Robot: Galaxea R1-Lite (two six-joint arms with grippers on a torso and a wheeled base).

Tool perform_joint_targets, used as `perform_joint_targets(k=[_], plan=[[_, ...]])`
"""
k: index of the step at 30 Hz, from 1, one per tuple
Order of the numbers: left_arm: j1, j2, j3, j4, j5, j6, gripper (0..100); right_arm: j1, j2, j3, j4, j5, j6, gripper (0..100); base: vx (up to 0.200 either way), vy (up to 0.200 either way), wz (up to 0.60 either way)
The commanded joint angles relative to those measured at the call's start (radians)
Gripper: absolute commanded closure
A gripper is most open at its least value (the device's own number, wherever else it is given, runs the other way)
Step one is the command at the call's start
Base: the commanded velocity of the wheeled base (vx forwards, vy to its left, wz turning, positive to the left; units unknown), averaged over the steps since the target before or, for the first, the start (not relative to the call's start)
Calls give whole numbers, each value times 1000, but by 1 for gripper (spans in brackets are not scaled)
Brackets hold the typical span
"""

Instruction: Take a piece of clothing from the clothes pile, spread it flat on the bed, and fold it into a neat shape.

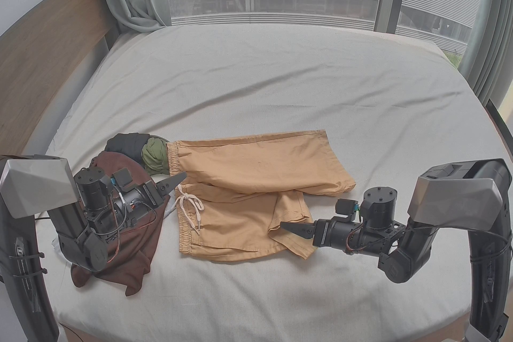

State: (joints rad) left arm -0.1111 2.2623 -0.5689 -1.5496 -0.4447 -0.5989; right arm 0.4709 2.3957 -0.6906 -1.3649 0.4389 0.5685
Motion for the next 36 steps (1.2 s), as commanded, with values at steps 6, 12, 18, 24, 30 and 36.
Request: perform_joint_targets(k=[6, 12, 18, 24, 30, 36], plan=[[4, 16, -5, 0, 0, -1, 0, 31, 10, 2, 50, 0, 1, 0, 0, 0, 0], [8, 20, -6, 0, 1, -1, 0, 31, 66, -64, 53, -3, 5, 0, 0, 0, 0], [7, 22, -5, 0, 0, -1, 0, 26, 132, -139, 58, -31, 7, 0, 0, 0, 0], [7, 20, -6, 0, 0, -1, 0, 29, 158, -204, 89, -55, 7, 0, 0, 0, 0], [7, 20, -8, 0, 0, -2, 0, 26, 171, -263, 99, -86, 7, 0, 0, 0, 0], [7, 20, -12, 0, -2, -2, 0, 23, 204, -333, 122, -146, 7, 0, 0, 0, 0]])
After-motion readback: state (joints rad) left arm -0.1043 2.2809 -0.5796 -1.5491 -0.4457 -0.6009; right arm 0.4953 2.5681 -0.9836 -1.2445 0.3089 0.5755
